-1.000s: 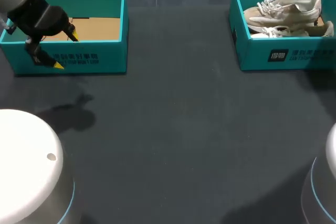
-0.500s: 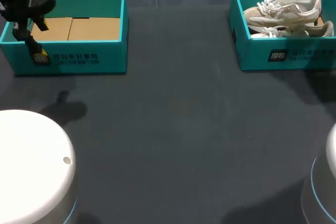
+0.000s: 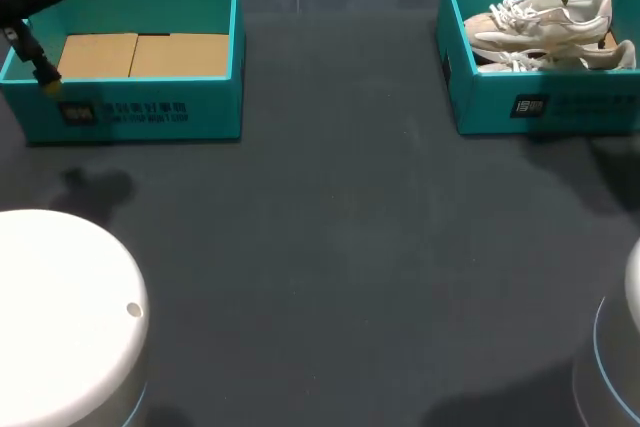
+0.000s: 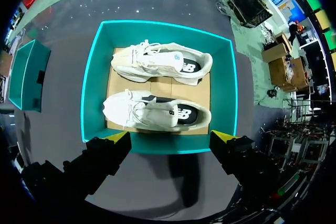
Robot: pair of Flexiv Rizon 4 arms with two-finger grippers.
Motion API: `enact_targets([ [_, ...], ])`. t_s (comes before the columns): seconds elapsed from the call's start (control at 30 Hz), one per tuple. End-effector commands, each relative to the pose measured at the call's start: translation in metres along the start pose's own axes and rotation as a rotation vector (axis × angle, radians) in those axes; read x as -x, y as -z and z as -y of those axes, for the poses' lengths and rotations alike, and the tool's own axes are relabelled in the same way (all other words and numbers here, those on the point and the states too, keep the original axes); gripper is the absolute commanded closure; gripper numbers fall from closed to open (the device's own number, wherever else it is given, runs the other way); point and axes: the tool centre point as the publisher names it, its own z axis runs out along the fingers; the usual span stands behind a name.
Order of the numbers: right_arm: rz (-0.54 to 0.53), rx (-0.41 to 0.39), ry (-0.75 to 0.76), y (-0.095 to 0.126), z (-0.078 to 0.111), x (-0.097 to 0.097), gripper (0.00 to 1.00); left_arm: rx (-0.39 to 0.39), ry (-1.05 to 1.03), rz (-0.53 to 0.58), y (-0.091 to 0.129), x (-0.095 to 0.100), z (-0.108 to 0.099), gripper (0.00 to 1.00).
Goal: Take the shoe out of the shoebox, open the shoe tongue, remove and reinsert the insole, then place the shoe into the shoebox
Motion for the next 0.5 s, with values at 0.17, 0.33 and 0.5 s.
enact_targets([
  [0.17,0.0,0.004,0.0,0.0,0.002,0.0,0.0,0.096,0.572,0.021,-0.005,0.023,-0.01,0.0],
  [0.33,0.0,0.004,0.0,0.0,0.002,0.0,0.0,0.073,0.691,0.001,-0.002,0.03,-0.014,0.0],
  [0.5,0.0,0.004,0.0,0.0,0.002,0.0,0.0,0.048,0.791,-0.028,0.001,0.041,-0.02,0.0],
])
